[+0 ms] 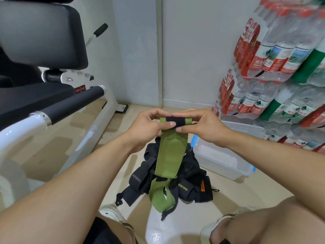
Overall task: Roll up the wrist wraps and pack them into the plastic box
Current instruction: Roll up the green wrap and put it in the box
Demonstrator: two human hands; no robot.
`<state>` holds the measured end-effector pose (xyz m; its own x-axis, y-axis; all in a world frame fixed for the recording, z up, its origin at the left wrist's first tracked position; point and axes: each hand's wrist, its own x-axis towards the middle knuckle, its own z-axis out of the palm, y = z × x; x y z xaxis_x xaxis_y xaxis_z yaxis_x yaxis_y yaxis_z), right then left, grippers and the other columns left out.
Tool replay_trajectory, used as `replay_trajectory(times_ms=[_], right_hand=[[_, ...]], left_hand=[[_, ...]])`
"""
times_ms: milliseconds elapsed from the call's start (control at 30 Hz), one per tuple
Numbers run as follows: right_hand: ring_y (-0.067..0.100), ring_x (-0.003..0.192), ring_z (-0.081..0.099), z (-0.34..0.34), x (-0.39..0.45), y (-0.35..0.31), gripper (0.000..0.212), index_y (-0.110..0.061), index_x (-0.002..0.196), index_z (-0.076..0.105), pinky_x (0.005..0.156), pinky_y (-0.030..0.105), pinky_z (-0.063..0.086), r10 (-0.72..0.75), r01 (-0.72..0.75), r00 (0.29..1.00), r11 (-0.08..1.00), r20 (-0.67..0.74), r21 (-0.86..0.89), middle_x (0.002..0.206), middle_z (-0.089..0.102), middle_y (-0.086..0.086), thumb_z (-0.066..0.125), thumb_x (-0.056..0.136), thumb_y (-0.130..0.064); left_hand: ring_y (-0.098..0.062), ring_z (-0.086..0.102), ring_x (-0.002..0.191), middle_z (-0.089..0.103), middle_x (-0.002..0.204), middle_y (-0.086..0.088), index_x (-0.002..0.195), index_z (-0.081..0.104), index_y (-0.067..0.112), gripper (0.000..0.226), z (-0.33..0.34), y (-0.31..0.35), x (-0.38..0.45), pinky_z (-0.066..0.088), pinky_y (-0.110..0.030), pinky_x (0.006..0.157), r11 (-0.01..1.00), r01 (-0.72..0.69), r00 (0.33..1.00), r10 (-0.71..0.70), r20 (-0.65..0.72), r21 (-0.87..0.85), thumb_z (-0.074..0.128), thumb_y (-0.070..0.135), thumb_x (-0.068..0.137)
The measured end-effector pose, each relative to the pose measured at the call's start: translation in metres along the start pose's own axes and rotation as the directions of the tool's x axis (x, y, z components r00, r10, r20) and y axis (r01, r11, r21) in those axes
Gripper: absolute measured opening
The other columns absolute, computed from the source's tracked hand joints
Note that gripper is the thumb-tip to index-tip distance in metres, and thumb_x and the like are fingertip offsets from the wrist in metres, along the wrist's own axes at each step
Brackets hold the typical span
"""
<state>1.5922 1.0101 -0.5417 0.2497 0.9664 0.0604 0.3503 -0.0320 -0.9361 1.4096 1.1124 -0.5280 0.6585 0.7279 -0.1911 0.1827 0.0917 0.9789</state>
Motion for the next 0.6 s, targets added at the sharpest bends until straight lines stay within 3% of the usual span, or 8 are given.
replay_trajectory(times_ms=[67,167,267,333,500,600], right_hand=[[0.025,0.118,0.066,-0.0023,-0.0002,-0.0017,0.043,-0.032,0.118,0.076,0.110,0.045,0.049,0.056,-0.056,0.998,0.997,0.011,0.043,0.116,0.075,-0.014,0.087,0.079,-0.018],[0.024,0.112,0.072,-0.0049,-0.0020,-0.0014,0.053,-0.030,0.129,0.069,0.110,0.049,0.049,0.151,-0.165,0.984,0.974,0.098,0.158,0.116,0.077,-0.001,0.084,0.079,-0.022],[0.024,0.114,0.071,-0.0068,-0.0035,-0.0001,0.060,-0.026,0.137,0.063,0.108,0.052,0.050,0.200,-0.244,0.958,0.945,0.205,0.220,0.126,0.073,0.005,0.080,0.079,-0.029],[0.026,0.115,0.070,-0.0072,-0.0044,-0.0009,0.055,-0.024,0.136,0.063,0.108,0.051,0.050,0.203,-0.263,0.948,0.934,0.244,0.243,0.127,0.071,0.009,0.076,0.083,-0.027],[0.028,0.113,0.071,-0.0049,-0.0050,-0.0020,0.046,-0.023,0.134,0.065,0.107,0.051,0.050,0.181,-0.224,0.963,0.950,0.201,0.217,0.120,0.074,0.010,0.074,0.090,-0.011],[0.022,0.107,0.073,-0.0051,-0.0047,-0.0029,0.047,-0.024,0.131,0.066,0.104,0.046,0.053,0.178,-0.213,0.967,0.958,0.183,0.193,0.111,0.078,0.005,0.076,0.088,-0.007]], left_hand=[[-0.015,0.073,0.087,0.068,0.123,-0.007,0.099,0.071,0.012,0.024,-0.0008,0.0025,-0.0010,0.062,-0.040,0.085,1.000,-0.013,1.000,0.013,-0.003,0.012,0.082,0.002,0.081],[-0.010,0.072,0.074,0.071,0.115,-0.006,0.096,0.070,0.014,0.027,-0.0016,0.0050,-0.0019,0.060,-0.025,0.074,0.999,-0.033,0.999,0.033,0.002,0.036,0.083,-0.001,0.078],[-0.015,0.060,0.070,0.070,0.104,-0.019,0.088,0.074,0.024,0.031,-0.0024,0.0035,-0.0016,0.056,-0.032,0.083,0.995,-0.031,1.000,0.031,0.003,0.092,0.089,0.003,0.072],[-0.015,0.051,0.073,0.063,0.098,-0.014,0.084,0.075,0.030,0.032,-0.0027,0.0015,-0.0004,0.051,-0.029,0.079,0.993,-0.023,1.000,0.022,0.010,0.118,0.091,0.007,0.069],[-0.003,0.060,0.072,0.069,0.102,0.006,0.107,0.072,0.018,0.045,-0.0002,0.0021,-0.0018,0.047,-0.007,0.059,0.996,-0.025,1.000,0.024,0.006,0.089,0.087,-0.003,0.071],[0.008,0.069,0.069,0.073,0.102,0.005,0.121,0.070,0.012,0.053,-0.0015,0.0025,-0.0033,0.050,-0.008,0.064,0.999,0.002,0.999,-0.003,0.034,0.043,0.084,-0.007,0.074]])
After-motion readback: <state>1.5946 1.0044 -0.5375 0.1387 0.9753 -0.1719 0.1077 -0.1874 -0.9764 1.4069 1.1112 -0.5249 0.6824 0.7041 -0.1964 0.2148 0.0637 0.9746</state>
